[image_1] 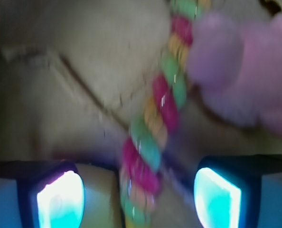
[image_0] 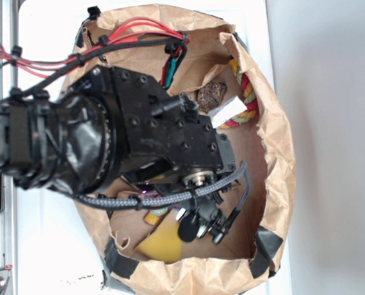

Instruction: Grab the green sponge.

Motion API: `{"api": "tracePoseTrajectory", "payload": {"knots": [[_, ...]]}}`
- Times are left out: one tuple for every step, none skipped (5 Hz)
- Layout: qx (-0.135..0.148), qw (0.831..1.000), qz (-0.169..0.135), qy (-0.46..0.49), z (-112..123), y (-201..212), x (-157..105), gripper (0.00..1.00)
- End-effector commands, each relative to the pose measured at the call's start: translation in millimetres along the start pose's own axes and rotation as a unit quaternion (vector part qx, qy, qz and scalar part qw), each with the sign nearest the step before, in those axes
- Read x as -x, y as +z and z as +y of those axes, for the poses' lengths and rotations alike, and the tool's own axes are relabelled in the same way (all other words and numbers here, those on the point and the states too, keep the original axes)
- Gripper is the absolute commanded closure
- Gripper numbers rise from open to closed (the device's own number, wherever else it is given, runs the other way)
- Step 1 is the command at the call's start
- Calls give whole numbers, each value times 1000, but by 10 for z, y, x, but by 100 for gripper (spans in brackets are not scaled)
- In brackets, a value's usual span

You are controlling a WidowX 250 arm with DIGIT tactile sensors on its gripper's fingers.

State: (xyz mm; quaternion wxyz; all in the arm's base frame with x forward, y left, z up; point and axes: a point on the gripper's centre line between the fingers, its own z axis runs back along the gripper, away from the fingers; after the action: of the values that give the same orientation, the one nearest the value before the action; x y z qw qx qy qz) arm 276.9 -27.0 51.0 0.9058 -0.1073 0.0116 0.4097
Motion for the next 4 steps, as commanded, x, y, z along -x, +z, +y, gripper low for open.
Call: {"api": "tracePoseTrajectory", "payload": {"knots": [[53, 997, -37, -30, -54, 563, 10, 0], [68, 997, -28, -24, -125, 647, 29, 0], [73, 997, -11, -1, -202, 688, -11, 0], [64, 998, -7, 5, -274, 624, -3, 0]]}}
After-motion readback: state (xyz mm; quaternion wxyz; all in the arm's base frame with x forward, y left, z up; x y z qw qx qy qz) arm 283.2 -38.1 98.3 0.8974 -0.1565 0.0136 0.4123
